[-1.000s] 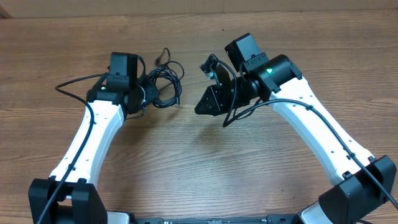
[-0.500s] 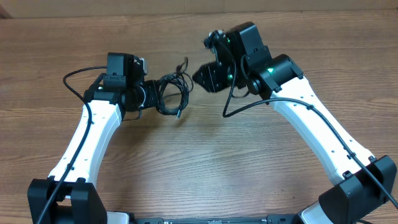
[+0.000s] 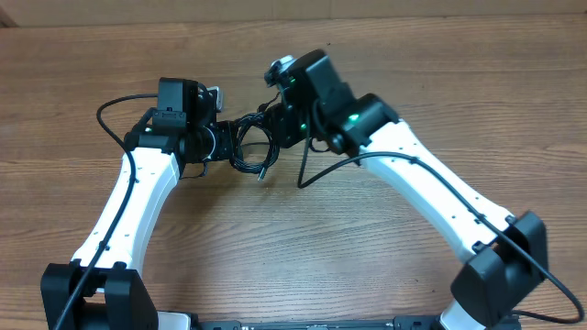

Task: Untangle cables
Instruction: 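Bring the right gripper back to the bundle beside the left gripper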

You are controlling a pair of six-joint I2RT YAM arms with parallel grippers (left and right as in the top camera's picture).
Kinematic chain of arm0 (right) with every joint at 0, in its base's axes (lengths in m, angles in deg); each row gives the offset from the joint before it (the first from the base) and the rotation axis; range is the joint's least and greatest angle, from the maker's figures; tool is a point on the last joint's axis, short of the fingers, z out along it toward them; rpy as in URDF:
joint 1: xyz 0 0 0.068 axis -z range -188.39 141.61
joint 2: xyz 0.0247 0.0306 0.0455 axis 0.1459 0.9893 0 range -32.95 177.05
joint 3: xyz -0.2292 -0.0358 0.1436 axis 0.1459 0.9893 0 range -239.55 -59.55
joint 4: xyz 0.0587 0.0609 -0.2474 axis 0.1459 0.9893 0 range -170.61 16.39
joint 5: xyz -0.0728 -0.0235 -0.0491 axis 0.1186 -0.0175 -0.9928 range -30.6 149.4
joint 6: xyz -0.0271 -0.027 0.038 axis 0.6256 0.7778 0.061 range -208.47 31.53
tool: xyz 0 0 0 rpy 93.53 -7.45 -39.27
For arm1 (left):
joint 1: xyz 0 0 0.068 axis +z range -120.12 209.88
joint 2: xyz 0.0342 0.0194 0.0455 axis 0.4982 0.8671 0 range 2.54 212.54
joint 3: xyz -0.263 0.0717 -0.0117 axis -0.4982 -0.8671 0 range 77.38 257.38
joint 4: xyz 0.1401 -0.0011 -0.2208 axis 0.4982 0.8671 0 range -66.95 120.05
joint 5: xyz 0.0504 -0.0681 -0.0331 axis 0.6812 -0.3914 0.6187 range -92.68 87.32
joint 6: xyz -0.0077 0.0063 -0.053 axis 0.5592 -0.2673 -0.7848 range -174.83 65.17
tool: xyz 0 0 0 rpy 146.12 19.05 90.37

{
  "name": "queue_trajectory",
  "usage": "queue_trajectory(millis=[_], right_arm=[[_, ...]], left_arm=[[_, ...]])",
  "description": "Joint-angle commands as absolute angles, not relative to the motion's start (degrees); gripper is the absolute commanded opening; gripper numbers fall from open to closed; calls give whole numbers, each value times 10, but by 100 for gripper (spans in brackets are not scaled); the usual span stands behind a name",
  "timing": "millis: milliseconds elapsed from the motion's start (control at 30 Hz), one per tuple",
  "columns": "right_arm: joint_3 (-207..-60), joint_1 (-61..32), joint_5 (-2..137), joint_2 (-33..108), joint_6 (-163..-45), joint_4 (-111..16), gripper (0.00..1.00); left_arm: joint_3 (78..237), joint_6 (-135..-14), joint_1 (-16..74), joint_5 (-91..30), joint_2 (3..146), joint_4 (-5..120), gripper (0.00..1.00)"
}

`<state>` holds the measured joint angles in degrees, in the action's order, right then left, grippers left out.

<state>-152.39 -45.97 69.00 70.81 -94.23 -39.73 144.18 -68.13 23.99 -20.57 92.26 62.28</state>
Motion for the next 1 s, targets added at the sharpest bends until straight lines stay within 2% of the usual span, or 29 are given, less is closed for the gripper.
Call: queue_trajectory(millis=[0, 600, 967], right_arm=[[-1525, -466, 654, 707, -940, -405, 32], [-1525, -466, 628, 736, -944, -435, 32], [-1525, -466, 629, 754, -964, -429, 21]], left_arm=[[1448, -672, 237, -222, 925, 619, 4], [1448, -672, 237, -223, 925, 620, 4], [1448, -672, 237, -223, 925, 620, 4]])
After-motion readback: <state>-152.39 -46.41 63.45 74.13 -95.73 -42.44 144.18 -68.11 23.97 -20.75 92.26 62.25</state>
